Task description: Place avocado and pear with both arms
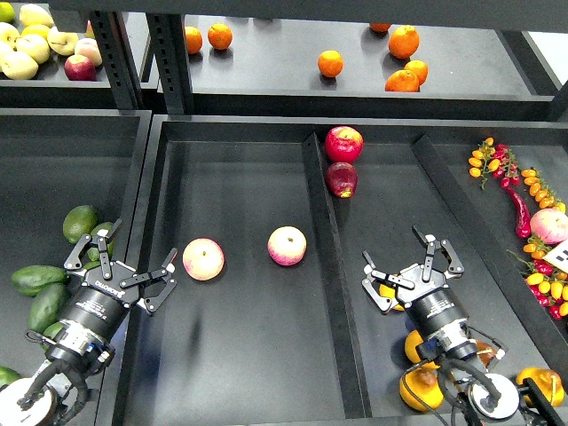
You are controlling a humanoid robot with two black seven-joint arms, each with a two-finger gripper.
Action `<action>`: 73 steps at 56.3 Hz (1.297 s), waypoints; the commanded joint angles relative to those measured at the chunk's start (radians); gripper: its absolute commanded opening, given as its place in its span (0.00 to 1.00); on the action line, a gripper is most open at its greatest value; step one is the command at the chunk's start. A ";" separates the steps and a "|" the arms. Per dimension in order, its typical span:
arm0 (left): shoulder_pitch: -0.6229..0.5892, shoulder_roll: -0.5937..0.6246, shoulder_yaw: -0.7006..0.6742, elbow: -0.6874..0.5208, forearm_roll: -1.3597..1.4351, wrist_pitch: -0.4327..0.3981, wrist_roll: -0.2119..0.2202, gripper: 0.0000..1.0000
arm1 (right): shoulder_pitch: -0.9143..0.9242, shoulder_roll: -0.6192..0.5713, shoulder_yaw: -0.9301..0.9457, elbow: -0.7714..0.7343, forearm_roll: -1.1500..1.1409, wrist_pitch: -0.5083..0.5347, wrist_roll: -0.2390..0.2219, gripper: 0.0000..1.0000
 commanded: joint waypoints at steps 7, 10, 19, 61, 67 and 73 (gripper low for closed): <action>0.000 0.000 0.004 -0.001 0.001 0.000 0.001 1.00 | 0.000 0.000 -0.002 0.001 0.000 0.000 0.000 1.00; 0.000 0.000 0.006 -0.001 0.001 0.000 0.001 1.00 | 0.000 0.000 -0.002 0.000 0.000 0.000 0.000 1.00; -0.002 0.000 0.007 -0.003 0.001 0.000 0.000 1.00 | 0.000 0.000 0.000 0.001 0.000 0.000 0.000 1.00; -0.028 0.000 -0.001 0.016 0.013 0.000 0.003 1.00 | 0.077 0.000 -0.014 -0.062 0.005 0.000 0.000 1.00; -0.029 0.000 -0.005 0.017 0.013 0.000 -0.002 1.00 | 0.084 0.000 -0.016 -0.074 0.005 0.000 0.000 1.00; -0.035 0.000 -0.011 0.019 0.013 0.000 -0.005 1.00 | 0.084 0.000 -0.014 -0.074 0.005 0.000 0.000 1.00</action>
